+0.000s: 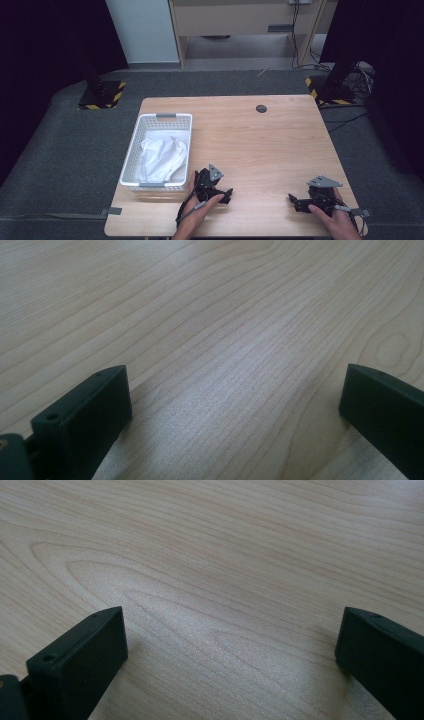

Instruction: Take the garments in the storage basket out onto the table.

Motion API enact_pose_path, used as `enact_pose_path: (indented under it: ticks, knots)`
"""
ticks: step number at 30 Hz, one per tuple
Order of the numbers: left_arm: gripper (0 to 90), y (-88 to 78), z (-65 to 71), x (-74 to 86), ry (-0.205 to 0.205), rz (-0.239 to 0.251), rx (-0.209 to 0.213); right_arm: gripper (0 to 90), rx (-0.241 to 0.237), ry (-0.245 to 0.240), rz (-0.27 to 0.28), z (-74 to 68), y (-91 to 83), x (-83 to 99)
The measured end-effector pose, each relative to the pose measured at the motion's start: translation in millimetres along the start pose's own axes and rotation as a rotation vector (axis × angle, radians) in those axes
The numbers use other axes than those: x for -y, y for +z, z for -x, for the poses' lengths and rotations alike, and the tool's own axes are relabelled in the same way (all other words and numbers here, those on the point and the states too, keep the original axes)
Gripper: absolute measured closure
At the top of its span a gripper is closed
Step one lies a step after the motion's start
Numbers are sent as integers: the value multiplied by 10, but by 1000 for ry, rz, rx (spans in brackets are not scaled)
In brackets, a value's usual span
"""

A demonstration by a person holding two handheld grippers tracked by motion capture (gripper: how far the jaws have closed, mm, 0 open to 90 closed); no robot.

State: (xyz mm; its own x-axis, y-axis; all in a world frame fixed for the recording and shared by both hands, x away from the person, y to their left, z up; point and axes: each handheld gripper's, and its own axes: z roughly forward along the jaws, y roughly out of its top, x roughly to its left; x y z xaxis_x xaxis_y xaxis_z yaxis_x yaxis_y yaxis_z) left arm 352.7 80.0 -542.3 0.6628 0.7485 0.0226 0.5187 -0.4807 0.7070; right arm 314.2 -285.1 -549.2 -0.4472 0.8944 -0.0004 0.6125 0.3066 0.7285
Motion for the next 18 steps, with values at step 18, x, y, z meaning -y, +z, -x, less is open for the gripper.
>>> enact_pose_path:
  ticks: [18]
  knots:
    - [27, -157, 96, -96, 48, -9, 12, 5, 3, 3, 0, -4, 0, 0]
